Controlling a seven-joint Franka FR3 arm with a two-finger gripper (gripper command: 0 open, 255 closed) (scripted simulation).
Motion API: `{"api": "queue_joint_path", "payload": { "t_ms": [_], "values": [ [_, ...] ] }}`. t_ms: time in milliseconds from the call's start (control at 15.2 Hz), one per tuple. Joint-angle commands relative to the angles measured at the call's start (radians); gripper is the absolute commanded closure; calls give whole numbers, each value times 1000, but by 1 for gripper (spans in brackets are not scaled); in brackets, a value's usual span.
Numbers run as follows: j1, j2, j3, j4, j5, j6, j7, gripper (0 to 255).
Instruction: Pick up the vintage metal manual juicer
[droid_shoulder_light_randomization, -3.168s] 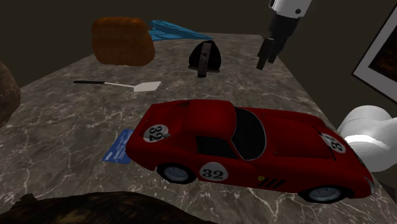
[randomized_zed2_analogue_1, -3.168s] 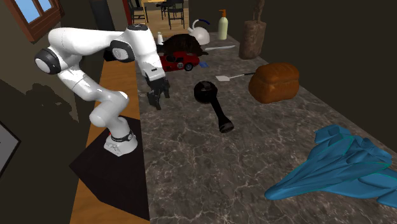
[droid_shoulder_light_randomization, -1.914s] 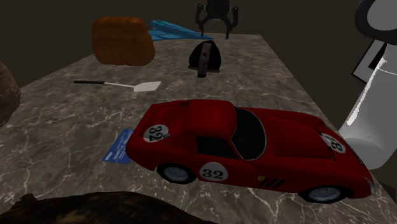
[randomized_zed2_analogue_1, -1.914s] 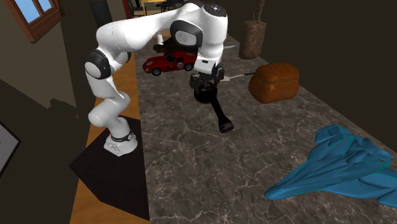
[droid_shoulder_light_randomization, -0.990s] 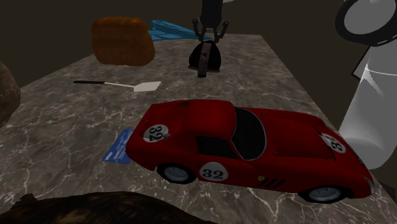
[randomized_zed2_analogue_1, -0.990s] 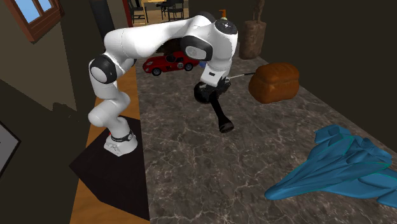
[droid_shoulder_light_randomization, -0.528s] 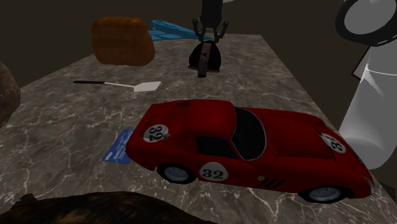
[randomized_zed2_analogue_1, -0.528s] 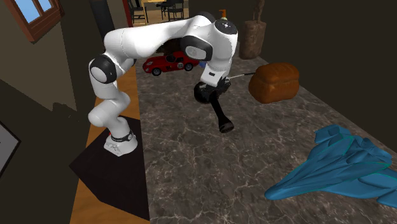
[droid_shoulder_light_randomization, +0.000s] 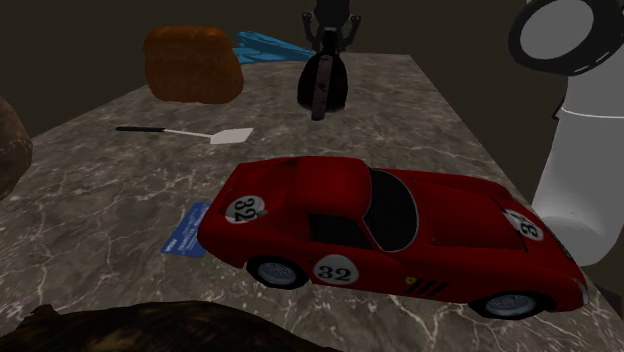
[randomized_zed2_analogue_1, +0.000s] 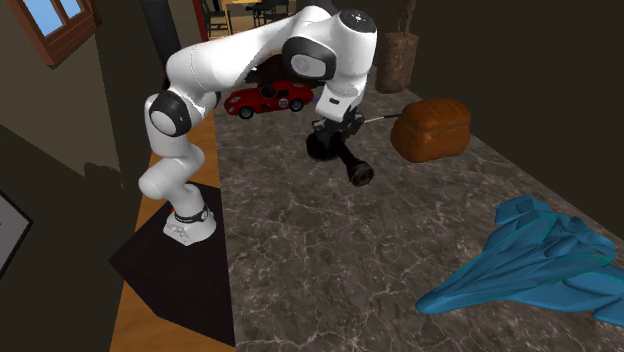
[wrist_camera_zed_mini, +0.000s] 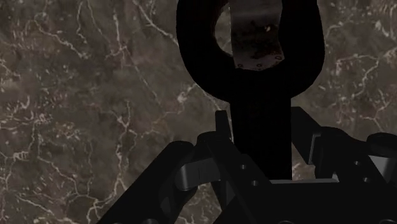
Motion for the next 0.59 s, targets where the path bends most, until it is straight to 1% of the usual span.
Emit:
{"api": "queue_joint_path", "payload": {
  "t_ms": [0, 264, 330, 396, 528],
  "values": [
    [1, 26, 1, 70, 1, -42, 11, 255],
    [6, 108, 7, 257, 2, -144, 43, 255],
    [9, 140, 9, 324, 2, -178, 54, 255],
    [13, 186, 13, 417, 2, -223, 69, 255],
    [13, 195, 14, 435, 1, -232, 72, 255]
  ]
}}
